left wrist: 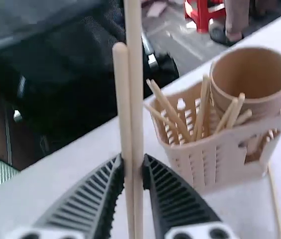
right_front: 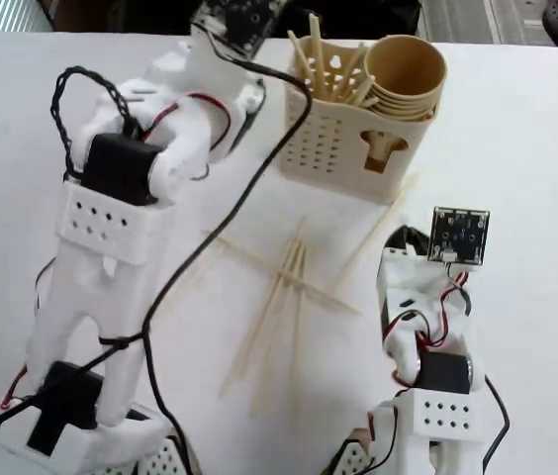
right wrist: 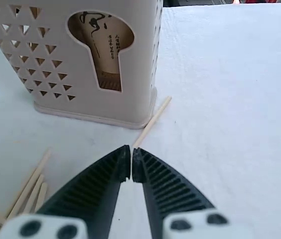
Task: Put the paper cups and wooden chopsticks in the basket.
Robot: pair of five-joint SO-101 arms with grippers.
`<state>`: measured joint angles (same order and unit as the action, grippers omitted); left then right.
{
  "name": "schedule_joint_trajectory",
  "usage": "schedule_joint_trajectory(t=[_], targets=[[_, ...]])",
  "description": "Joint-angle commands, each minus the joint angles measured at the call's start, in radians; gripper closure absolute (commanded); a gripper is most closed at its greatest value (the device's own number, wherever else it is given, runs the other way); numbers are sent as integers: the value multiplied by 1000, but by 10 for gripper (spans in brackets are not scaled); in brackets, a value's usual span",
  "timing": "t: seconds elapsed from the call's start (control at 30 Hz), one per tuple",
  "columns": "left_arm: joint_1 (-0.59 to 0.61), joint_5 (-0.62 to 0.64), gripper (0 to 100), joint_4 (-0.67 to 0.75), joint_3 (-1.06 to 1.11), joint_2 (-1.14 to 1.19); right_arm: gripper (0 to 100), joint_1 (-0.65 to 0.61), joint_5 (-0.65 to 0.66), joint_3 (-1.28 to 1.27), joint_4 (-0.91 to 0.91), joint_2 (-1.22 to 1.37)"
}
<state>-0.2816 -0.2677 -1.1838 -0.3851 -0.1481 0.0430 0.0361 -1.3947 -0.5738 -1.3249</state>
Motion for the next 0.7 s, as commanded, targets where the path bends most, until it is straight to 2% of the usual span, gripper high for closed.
schedule_joint_trajectory(t=[0.0,0.23,0.37,0.67], targets=[[-58,69,979,249,-52,-48,974,4,14,9,19,-15],[-133,71,979,563,-58,64,974,4,14,9,19,-16],[-133,110,979,677,-60,125,974,4,14,9,19,-16],[-127,160,976,704,-54,263,974,4,14,9,19,-16]])
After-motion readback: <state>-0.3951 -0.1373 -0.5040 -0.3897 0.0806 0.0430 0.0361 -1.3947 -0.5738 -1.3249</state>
